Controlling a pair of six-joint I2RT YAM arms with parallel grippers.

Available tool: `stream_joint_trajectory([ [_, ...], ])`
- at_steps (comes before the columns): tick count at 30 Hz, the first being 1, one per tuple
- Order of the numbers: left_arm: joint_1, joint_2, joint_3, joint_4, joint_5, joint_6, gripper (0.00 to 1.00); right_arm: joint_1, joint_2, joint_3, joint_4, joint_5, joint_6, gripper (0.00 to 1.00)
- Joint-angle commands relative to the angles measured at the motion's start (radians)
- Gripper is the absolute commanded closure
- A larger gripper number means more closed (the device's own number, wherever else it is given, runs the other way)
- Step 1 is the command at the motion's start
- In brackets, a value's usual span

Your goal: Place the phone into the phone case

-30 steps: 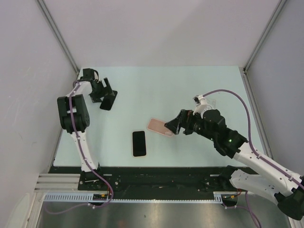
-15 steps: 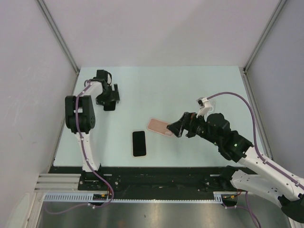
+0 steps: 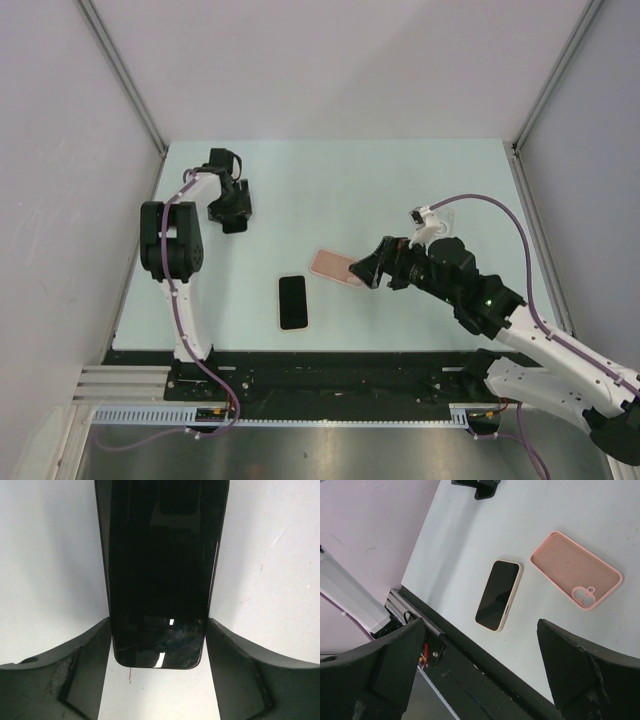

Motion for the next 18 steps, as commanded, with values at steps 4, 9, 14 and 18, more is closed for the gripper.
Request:
stream_joint_trajectory([
  [4,-0.009,-0.120,-0.163,0.014,0.184,-0.057,0.33,-0.029,0.108,-0.017,0.139,0.022,0.065,0.03],
  [9,-0.046,-0.198,-0.288,0.090,0.281,-0.095,0.37,-0.077,0.245,-0.017,0.301,-0.052,0.113,0.05],
  [14,-0.092,-0.252,-0.390,0.181,0.416,-0.149,0.38,-0.143,0.445,-0.017,0.493,-0.110,0.183,0.12],
  [18,-0.136,-0.284,-0.455,0.246,0.474,-0.187,0.38,-0.175,0.599,-0.011,0.625,-0.150,0.209,0.21],
])
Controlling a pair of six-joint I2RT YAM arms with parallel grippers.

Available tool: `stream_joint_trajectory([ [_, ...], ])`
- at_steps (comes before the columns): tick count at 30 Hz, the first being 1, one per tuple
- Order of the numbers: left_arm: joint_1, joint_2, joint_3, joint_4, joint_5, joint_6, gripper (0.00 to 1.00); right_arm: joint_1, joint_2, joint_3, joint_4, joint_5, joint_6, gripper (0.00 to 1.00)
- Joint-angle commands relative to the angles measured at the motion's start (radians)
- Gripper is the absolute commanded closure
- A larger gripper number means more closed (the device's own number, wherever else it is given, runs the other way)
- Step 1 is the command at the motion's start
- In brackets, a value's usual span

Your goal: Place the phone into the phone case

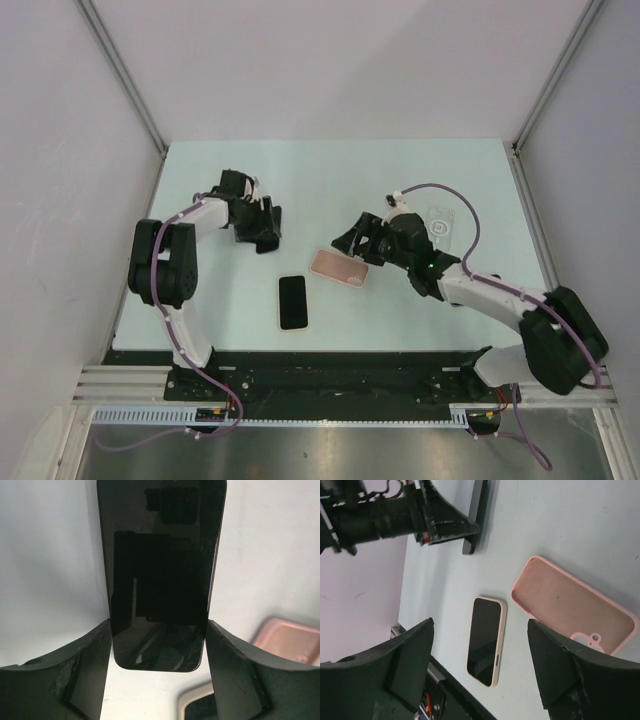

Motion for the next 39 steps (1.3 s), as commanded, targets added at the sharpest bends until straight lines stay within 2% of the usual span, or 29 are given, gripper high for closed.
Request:
stream_joint_trajectory([
  [1,-0.070,-0.035,-0.085,0.074,0.157,-0.078,0.38,-0.035,0.137,0.009,0.247,-0.063,0.060,0.24],
  [4,-0.109,-0.056,-0.111,0.103,0.190,-0.095,0.39,-0.044,0.235,0.030,0.314,-0.087,0.077,0.33],
  [11,-0.181,-0.098,-0.108,0.118,0.197,-0.116,0.39,-0.068,0.429,0.122,0.379,-0.132,0.135,0.46],
  [16,-0.226,-0.118,-0.104,0.121,0.209,-0.128,0.39,-0.070,0.521,0.181,0.402,-0.149,0.173,0.51],
  [22,-0.255,-0.133,-0.094,0.120,0.198,-0.131,0.39,-0.071,0.572,0.196,0.382,-0.107,0.212,0.57],
  [32,-0.288,-0.133,-0.084,0.121,0.190,-0.135,0.39,-0.070,0.662,0.233,0.388,-0.140,0.252,0.64],
  [35,-0.299,-0.133,-0.085,0.126,0.192,-0.136,0.40,-0.070,0.665,0.236,0.387,-0.138,0.253,0.75],
  [36,-0.302,-0.132,-0.085,0.126,0.192,-0.138,0.39,-0.071,0.662,0.238,0.382,-0.138,0.250,0.86],
  [38,-0.302,-0.136,-0.087,0.126,0.195,-0.141,0.38,-0.074,0.657,0.236,0.377,-0.147,0.245,0.93],
  [39,-0.302,-0.138,-0.087,0.121,0.197,-0.142,0.34,-0.078,0.653,0.236,0.376,-0.152,0.236,1.00],
])
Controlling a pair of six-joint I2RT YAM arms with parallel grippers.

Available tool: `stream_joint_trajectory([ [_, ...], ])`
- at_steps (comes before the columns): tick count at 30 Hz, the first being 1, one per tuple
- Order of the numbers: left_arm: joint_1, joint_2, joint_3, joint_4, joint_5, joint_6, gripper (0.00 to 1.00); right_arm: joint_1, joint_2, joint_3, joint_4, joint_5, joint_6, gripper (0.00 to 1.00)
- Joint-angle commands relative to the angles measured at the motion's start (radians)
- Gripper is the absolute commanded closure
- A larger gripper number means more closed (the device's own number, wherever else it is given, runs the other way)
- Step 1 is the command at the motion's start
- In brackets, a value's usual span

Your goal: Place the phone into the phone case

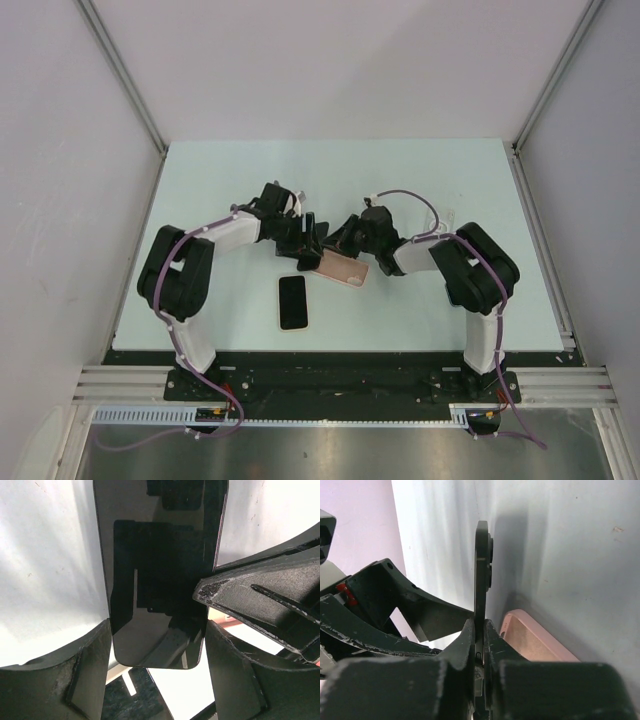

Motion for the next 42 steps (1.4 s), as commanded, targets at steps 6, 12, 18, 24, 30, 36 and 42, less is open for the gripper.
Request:
stream_joint_trajectory([
  [6,-0.013,-0.105,0.044,-0.013,0.053,-0.008,0.16,-0.045,-0.077,0.027,-0.051,-0.006,-0.069,1.00],
  [12,-0.015,-0.169,0.116,-0.124,0.023,0.129,0.13,-0.123,-0.176,0.027,-0.132,-0.049,-0.158,1.00],
  [18,-0.016,-0.156,0.222,-0.199,-0.048,0.296,0.16,-0.212,-0.326,0.026,-0.284,-0.093,-0.274,1.00],
  [24,-0.041,-0.054,0.335,-0.205,-0.036,0.544,0.26,-0.267,-0.537,-0.006,-0.528,0.015,-0.400,1.00],
  [30,-0.114,0.070,0.436,-0.208,-0.045,0.767,0.27,-0.345,-0.817,-0.132,-0.672,0.068,-0.423,1.00],
  [36,-0.183,0.194,0.553,-0.219,-0.042,0.899,0.30,-0.427,-1.042,-0.198,-0.790,0.053,-0.445,1.00],
  [42,-0.237,0.262,0.559,-0.216,-0.071,0.979,0.37,-0.500,-1.175,-0.203,-0.888,0.010,-0.465,1.00],
])
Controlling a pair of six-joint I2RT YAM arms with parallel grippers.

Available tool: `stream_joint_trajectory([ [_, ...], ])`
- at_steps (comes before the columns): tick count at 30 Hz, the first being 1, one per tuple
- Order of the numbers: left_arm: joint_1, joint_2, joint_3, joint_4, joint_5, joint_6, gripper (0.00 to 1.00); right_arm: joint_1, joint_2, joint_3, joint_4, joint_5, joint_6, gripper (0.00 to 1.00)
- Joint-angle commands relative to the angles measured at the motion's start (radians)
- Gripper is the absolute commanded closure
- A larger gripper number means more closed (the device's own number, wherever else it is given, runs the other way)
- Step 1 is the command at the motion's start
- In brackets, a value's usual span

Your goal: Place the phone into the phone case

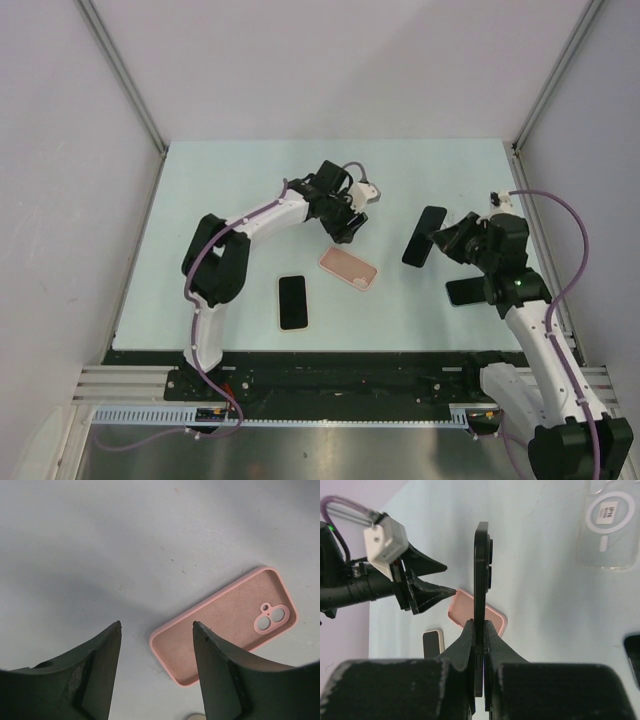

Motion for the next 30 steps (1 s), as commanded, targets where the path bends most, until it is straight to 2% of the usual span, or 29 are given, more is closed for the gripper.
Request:
stream_joint_trajectory([
  [1,-0.031,0.032,0.039,-0.004,0.002,0.190,0.37,-0.033,-0.081,0.013,-0.041,-0.042,-0.024,1.00],
  [5,-0.057,0.041,0.002,-0.014,0.004,0.246,0.40,-0.034,-0.106,0.013,-0.055,-0.063,-0.014,1.00],
  [15,-0.063,0.056,-0.030,-0.027,-0.001,0.272,0.43,-0.037,-0.132,0.013,-0.036,-0.087,0.010,1.00],
  [26,-0.061,0.090,-0.055,-0.027,-0.035,0.266,0.46,-0.047,-0.176,0.016,-0.053,-0.094,0.012,1.00],
  [30,-0.063,0.107,-0.046,-0.016,-0.059,0.241,0.50,-0.048,-0.185,0.016,-0.058,-0.099,0.015,1.00],
])
